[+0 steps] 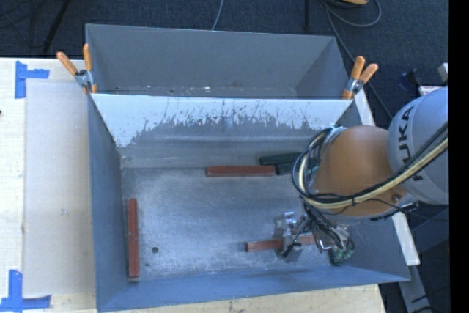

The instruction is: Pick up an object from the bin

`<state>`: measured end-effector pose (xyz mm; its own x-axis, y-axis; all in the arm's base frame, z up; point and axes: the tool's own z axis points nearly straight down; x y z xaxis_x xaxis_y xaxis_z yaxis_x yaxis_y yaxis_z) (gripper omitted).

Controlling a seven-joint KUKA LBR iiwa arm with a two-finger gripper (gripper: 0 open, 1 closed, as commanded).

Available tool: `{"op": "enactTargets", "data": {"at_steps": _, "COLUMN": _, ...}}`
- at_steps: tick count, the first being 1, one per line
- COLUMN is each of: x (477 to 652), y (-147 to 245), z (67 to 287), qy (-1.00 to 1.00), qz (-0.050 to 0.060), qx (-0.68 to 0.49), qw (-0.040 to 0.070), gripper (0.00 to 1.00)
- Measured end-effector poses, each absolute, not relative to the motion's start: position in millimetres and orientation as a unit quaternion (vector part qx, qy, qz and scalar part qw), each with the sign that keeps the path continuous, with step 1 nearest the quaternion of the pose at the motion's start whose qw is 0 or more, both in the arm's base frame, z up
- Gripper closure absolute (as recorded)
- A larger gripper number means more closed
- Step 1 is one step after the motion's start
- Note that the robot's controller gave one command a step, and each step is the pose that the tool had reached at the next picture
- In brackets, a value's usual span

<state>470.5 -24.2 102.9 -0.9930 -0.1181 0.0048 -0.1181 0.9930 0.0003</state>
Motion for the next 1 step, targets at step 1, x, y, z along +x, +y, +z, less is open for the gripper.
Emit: {"op": "enactTargets", "data": {"at_steps": 1, "x": 477.1, "y": -18.3, "z": 207.2, "qy": -0.998, "qz": 0.000, "qx": 0.058, "qw": -0.004, "gripper": 1.00}}
